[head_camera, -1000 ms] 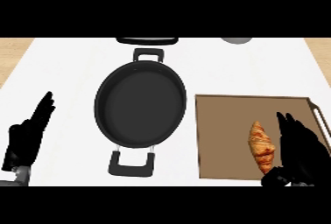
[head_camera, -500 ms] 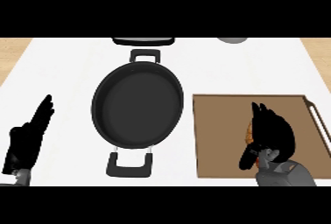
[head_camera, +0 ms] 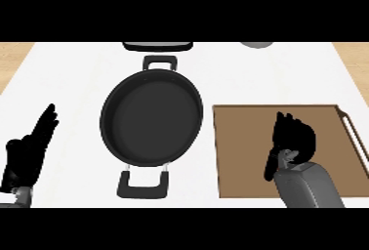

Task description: Pick the croissant from the tray and place it in the pot

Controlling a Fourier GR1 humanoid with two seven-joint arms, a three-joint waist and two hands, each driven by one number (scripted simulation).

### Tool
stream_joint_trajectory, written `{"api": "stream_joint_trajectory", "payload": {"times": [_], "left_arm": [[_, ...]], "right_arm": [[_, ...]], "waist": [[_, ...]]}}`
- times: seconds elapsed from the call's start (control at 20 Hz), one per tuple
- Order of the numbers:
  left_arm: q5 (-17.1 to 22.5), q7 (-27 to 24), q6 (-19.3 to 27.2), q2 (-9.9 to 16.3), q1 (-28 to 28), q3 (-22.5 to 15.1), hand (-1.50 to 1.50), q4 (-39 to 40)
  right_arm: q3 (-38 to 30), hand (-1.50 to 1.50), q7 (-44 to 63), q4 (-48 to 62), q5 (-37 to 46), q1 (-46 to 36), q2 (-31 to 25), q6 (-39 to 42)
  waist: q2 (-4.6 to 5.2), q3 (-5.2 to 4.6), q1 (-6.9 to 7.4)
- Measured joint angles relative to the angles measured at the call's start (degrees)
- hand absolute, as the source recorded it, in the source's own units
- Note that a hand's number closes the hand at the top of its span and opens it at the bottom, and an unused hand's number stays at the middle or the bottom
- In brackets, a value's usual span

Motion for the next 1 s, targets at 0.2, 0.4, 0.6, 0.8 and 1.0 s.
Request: {"api": "stream_joint_trajectory", "payload": {"times": [0.2, 0.4, 0.6, 0.8, 1.0], "left_arm": [[0.2, 0.0, -1.4, 0.5, 1.5, 1.2, 0.00, -1.2], [-0.5, -0.1, -1.9, -0.1, 1.2, 2.0, 0.00, -0.7], [-1.4, 0.2, -2.3, -1.4, 0.9, 2.6, 0.00, -0.4], [-2.6, 0.0, -3.2, -2.2, 1.9, 3.5, 0.00, -1.2], [-3.9, 0.8, -3.9, -3.3, 1.6, 4.4, 0.00, -1.6]], "right_arm": [[-1.5, -1.50, -0.2, 3.2, 2.1, -0.4, 1.5, 0.1], [-3.1, -1.50, -0.8, 6.6, 4.2, -1.4, 2.1, 0.1], [-4.1, -1.50, -1.2, 8.9, 6.3, -1.8, 2.7, -0.7], [-5.0, -1.50, -2.4, 9.6, 7.6, -0.7, 2.5, -1.2], [-5.6, -1.50, -3.4, 9.7, 8.4, 0.8, 2.5, -1.8]], "waist": [[-0.05, 0.01, -0.05], [-0.03, 0.02, -0.17], [-0.04, 0.04, -0.25], [-0.08, 0.02, -0.29], [-0.09, 0.02, -0.35]]}}
